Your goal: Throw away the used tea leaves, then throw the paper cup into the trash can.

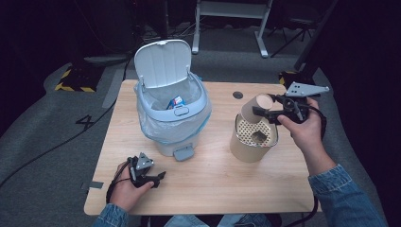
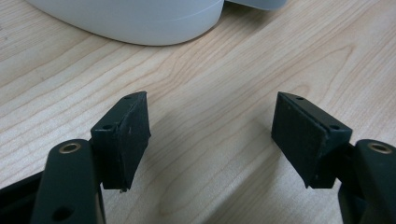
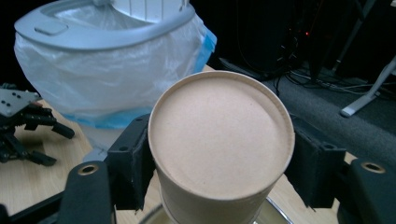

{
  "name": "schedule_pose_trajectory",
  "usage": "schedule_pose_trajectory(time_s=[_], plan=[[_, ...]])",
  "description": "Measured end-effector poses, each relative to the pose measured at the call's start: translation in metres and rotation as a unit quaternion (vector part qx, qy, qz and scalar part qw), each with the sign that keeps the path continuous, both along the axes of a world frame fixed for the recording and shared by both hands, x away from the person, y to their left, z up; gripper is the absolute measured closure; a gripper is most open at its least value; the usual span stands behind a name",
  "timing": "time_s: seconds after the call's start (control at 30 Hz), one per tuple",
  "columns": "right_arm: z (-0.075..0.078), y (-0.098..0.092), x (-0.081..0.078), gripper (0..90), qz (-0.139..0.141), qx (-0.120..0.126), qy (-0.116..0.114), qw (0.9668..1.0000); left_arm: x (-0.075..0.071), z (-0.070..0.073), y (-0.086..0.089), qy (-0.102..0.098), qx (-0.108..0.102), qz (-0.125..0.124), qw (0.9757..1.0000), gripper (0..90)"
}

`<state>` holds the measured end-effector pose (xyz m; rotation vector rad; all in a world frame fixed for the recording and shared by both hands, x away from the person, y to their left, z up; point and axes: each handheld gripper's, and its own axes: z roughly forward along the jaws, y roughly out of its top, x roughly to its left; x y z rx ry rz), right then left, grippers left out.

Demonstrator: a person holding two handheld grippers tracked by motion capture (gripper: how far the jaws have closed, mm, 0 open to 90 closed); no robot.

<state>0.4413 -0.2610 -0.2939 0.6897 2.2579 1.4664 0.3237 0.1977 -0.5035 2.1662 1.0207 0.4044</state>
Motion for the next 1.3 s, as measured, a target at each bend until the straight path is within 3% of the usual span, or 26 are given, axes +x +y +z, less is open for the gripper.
schedule_pose_trajectory(time_s=[0.33, 0.43, 0.6, 0.93, 1.13, 1.3], plan=[[0.031, 0.035, 0.012, 32.5, 0.022, 0.016, -0.015, 0.9995, -0.007, 0.0, 0.008, -0.006, 0.002, 0.013, 0.9999, 33.3], [0.038, 0.043, 0.015, 32.5, 0.03, 0.038, -0.014, 0.9987, -0.006, 0.0, 0.008, -0.004, -0.001, 0.015, 0.9999, 33.9], [0.051, 0.064, 0.021, 32.5, 0.052, 0.089, -0.025, 0.9943, -0.003, 0.0, 0.005, -0.003, 0.0, 0.01, 0.9999, 32.6], [0.054, 0.118, 0.032, 32.5, 0.088, 0.149, -0.024, 0.9846, 0.0, 0.0, 0.002, 0.0, -0.003, 0.003, 1.0, 30.6], [0.048, 0.156, 0.04, 32.4, 0.101, 0.144, -0.014, 0.9842, -0.001, 0.0, 0.001, -0.001, 0.0, 0.001, 1.0, 30.6], [0.042, 0.187, 0.048, 32.3, 0.109, 0.112, -0.014, 0.9877, -0.003, 0.0, 0.001, -0.001, -0.004, 0.005, 1.0, 30.5]])
